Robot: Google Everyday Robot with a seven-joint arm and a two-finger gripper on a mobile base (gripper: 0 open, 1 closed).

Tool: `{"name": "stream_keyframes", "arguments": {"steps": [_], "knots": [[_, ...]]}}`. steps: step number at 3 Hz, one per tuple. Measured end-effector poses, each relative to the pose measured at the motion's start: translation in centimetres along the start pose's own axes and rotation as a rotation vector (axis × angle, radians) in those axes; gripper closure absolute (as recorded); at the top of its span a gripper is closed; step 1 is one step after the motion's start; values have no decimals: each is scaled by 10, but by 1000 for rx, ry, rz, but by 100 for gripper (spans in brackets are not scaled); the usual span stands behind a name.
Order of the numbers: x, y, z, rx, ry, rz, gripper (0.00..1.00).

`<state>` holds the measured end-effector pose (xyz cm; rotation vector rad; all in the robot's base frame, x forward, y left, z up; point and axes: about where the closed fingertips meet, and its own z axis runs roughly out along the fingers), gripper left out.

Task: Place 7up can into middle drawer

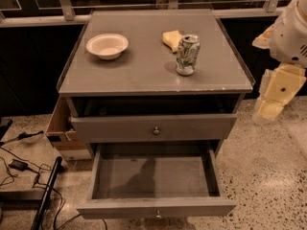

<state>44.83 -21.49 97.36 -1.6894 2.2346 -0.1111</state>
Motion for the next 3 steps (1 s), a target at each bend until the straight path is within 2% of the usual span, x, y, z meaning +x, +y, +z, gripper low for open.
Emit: {"name": "stream_keyframes", "arguments": {"steps": [1,2,3], "knots": [[-9,-24,13,36,-25,17,0],[-15,-64,28,95,-63,51,0],[-17,-113,46,141,-119,112,0]]}}
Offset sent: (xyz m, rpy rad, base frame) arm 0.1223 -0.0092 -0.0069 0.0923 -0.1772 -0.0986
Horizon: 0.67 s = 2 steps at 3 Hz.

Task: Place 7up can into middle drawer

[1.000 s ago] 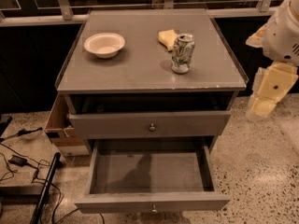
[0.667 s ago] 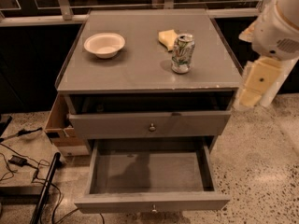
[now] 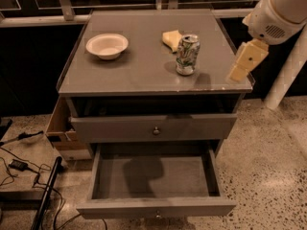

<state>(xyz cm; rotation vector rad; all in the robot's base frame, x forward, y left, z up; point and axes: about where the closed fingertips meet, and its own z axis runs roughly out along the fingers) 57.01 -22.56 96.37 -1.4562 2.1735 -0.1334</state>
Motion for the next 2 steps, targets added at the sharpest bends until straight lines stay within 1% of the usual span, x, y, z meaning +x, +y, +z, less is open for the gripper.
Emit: {"name": "stream_keyframes", "arguments": {"steps": [1,2], "knots": [[-9,-50,36,-4,-119,109,0],[-26,-66,63,-70,-263,190,0]]}}
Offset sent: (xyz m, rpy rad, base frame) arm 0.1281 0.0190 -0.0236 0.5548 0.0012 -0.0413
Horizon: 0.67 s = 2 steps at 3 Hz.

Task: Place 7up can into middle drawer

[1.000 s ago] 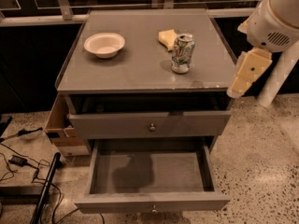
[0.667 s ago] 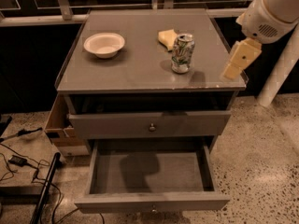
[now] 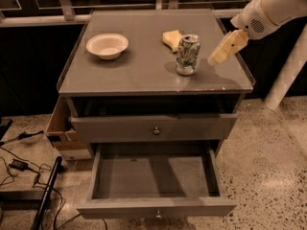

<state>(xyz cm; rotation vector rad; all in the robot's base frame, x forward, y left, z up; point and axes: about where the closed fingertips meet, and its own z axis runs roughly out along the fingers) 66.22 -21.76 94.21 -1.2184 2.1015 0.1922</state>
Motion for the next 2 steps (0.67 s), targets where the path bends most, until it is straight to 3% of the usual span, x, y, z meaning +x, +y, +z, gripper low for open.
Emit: {"name": "stream_keyframes", "arguments": {"steps": [2], "knots": [[2,-2,13,-15,-31,11,0]]}}
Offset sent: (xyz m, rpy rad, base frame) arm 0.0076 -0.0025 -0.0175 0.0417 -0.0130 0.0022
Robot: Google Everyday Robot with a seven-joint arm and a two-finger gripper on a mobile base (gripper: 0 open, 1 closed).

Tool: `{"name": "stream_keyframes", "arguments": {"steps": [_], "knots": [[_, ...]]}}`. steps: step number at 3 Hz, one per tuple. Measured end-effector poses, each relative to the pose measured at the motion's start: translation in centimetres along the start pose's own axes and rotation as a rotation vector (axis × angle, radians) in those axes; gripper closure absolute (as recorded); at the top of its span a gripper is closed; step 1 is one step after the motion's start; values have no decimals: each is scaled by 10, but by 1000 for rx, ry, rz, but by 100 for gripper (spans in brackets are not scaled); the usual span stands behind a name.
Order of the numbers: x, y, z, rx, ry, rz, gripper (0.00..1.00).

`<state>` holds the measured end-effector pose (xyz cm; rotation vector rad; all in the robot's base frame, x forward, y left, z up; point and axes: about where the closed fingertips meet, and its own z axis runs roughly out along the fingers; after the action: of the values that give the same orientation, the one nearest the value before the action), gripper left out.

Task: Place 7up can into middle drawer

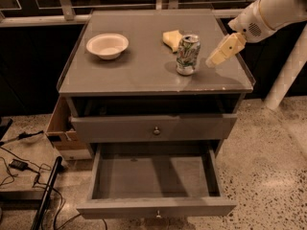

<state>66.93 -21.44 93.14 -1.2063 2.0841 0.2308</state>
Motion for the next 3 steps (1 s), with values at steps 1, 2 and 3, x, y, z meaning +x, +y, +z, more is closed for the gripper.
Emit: {"name": "stream_keyframes", "arguments": {"steps": [1,2,3], "knots": [[-1,-2,16,-6,-31,-6,0],[-13,-3,35,-25,-70,-17,0],[-25,-1,45,-49,-95,-24,0]]}}
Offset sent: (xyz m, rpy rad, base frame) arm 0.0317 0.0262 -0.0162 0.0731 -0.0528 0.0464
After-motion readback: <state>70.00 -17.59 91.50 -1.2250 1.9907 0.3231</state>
